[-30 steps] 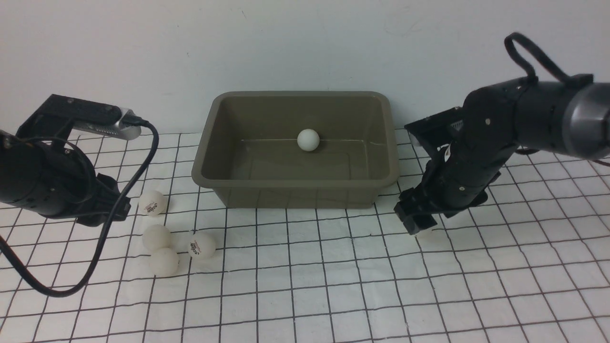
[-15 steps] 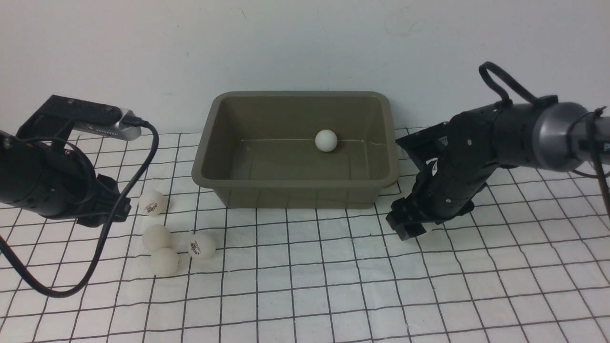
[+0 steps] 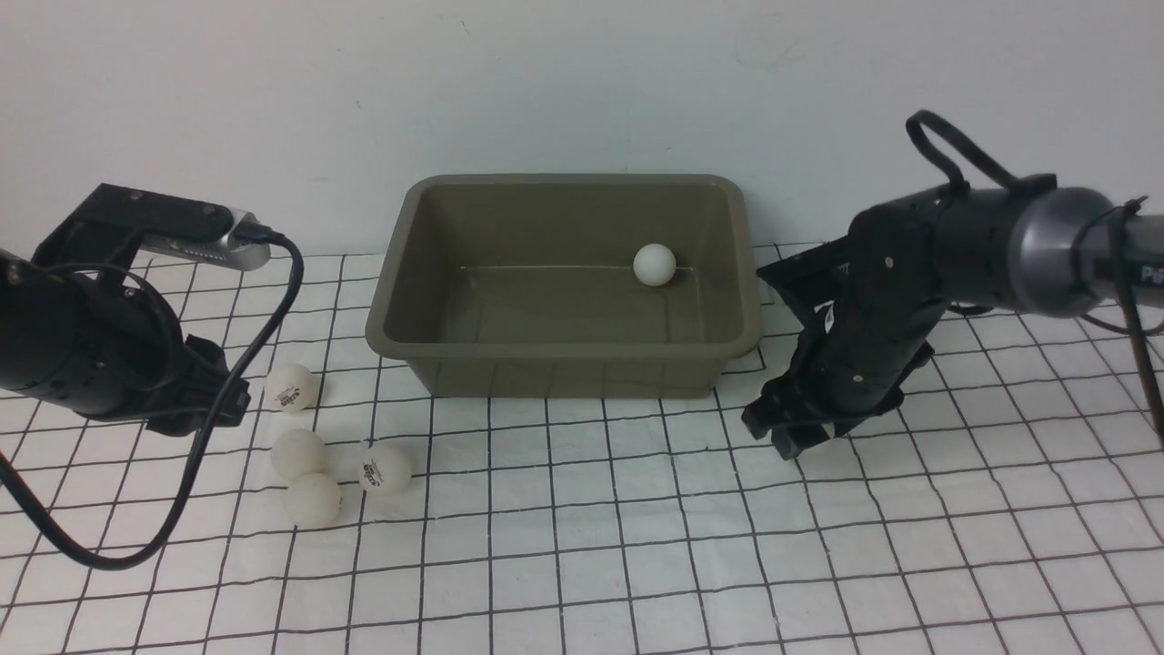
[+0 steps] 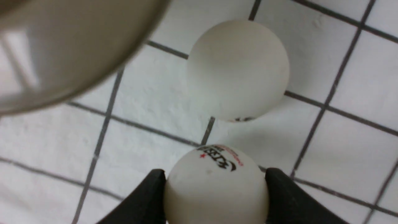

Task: Put the table tennis balls into the box on the white checkered tablecloth.
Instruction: 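Reach for and grasp a ping pong ball on the table, then release the ping pong ball into the bin and lift the gripper away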

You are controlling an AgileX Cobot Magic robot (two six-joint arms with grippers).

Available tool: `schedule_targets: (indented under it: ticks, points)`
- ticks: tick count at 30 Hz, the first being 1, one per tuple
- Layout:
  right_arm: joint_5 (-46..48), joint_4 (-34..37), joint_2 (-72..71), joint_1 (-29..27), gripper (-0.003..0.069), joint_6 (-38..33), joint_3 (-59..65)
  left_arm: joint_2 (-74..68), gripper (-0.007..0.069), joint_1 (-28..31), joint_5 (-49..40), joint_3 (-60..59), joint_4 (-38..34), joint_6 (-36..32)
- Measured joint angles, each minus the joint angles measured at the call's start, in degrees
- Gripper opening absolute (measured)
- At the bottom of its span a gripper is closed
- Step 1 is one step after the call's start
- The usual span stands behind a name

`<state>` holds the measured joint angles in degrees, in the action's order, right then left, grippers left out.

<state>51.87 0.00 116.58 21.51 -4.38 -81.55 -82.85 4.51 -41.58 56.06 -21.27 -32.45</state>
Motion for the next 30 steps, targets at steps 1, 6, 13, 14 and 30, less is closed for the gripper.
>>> schedule_targets:
  ticks: [1, 6, 13, 14, 30]
  points:
    - [2.09, 0.0, -0.24, 0.0, 0.0364, -0.16, -1.23, 0.0, 0.0324, 0.0, 0.0, 0.0, 0.0, 0.0]
    - [13.51, 0.93, -2.97, 0.0, 0.0364, -1.27, -9.9, 0.0, 0.0324, 0.0, 0.0, 0.0, 0.0, 0.0]
    - [15.17, 9.71, -3.86, 0.67, 0.0364, -5.79, -26.26, 0.0, 0.0324, 0.0, 0.0, 0.0, 0.0, 0.0]
    - [14.33, 10.86, -2.88, 0.96, 0.0364, -6.41, -28.31, 0.0, 0.0324, 0.0, 0.0, 0.0, 0.0, 0.0]
    - [11.3, 14.16, 14.61, 1.64, 0.0468, -14.73, -40.09, 0.0, 0.0324, 0.0, -0.01, 0.0, 0.0, 0.0]
